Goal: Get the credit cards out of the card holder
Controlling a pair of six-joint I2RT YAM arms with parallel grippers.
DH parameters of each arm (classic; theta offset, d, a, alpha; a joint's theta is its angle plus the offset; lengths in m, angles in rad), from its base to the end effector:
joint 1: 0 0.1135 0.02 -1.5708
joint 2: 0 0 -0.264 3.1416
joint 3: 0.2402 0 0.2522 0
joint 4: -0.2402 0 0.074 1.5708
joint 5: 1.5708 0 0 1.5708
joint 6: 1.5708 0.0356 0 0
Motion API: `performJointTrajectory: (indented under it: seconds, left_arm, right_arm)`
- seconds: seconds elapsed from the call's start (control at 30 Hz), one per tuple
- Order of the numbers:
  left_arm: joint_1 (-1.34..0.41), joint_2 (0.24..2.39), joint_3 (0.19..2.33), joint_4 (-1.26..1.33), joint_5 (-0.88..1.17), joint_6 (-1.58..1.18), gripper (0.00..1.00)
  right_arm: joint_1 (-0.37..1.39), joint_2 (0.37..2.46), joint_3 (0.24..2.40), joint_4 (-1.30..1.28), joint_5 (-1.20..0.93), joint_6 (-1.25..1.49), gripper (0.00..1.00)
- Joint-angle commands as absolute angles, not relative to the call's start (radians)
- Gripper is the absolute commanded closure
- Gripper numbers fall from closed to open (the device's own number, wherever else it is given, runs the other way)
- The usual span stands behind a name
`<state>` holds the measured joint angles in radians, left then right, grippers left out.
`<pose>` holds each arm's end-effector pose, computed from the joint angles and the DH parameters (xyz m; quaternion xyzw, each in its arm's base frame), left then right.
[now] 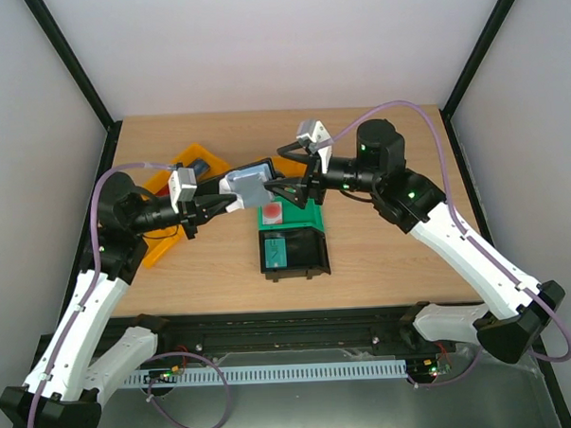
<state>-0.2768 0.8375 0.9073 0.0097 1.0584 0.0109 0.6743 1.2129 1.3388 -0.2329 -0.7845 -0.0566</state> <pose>0.1595 -0.0776 0.3938 0.4510 0.5264 -0.4236 0.5832 0.1887 0.1830 0.4405 -0.4842 0.5507 0.4586 0.5019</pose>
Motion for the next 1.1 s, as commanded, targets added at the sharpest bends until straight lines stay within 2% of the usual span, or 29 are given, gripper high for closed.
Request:
performJointTrajectory:
  seconds: [0.0,0.37,0.43,0.57,0.67,0.7,0.73,0.8,0.93,0.97,1.0,1.03,1.07]
  left_arm:
    - [-0.283,0.824,0.917,0.035,1.084,0.037,0.98]
    - [-0.29,0.825,0.914,0.027,1.094,0.064,0.98]
    - [-0.295,0.827,0.914,0.029,1.094,0.069,0.98]
    - [-0.308,0.833,0.911,0.05,1.09,0.057,0.98]
    - [-0.31,0.836,0.902,0.087,1.084,0.012,0.98]
    - [-0.311,0.837,0.9,0.102,1.082,0.004,0.98]
    - [-0.311,0.838,0.895,0.116,1.08,-0.009,0.98]
    - [-0.31,0.838,0.885,0.136,1.066,-0.03,0.98]
    - [-0.31,0.83,0.87,0.14,1.007,-0.041,0.98]
    - [-0.31,0.827,0.864,0.142,0.987,-0.048,0.98]
    - [-0.31,0.825,0.858,0.144,0.96,-0.058,0.96]
    - [-0.31,0.822,0.852,0.144,0.932,-0.064,0.9]
    - [-0.31,0.818,0.844,0.146,0.905,-0.069,0.78]
  right_arm:
    - [0.669,1.185,1.381,-0.237,-0.798,-0.06,0.18]
    - [0.669,1.212,1.391,-0.243,-0.75,-0.039,0.32]
    - [0.67,1.228,1.389,-0.233,-0.765,-0.026,0.32]
    - [0.68,1.258,1.371,-0.159,-0.86,0.033,0.24]
    - [0.709,1.281,1.367,-0.131,-0.882,0.055,0.23]
    - [0.72,1.291,1.369,-0.131,-0.886,0.058,0.26]
    - [0.729,1.299,1.372,-0.132,-0.892,0.06,0.34]
    - [0.738,1.315,1.378,-0.137,-0.929,0.067,0.56]
    - [0.738,1.319,1.38,-0.15,-0.996,0.067,0.92]
    - [0.738,1.316,1.378,-0.15,-1.001,0.07,0.97]
    - [0.737,1.311,1.376,-0.15,-1.004,0.074,0.98]
    - [0.735,1.305,1.37,-0.144,-1.003,0.078,0.98]
    - [0.733,1.297,1.365,-0.133,-0.988,0.088,0.98]
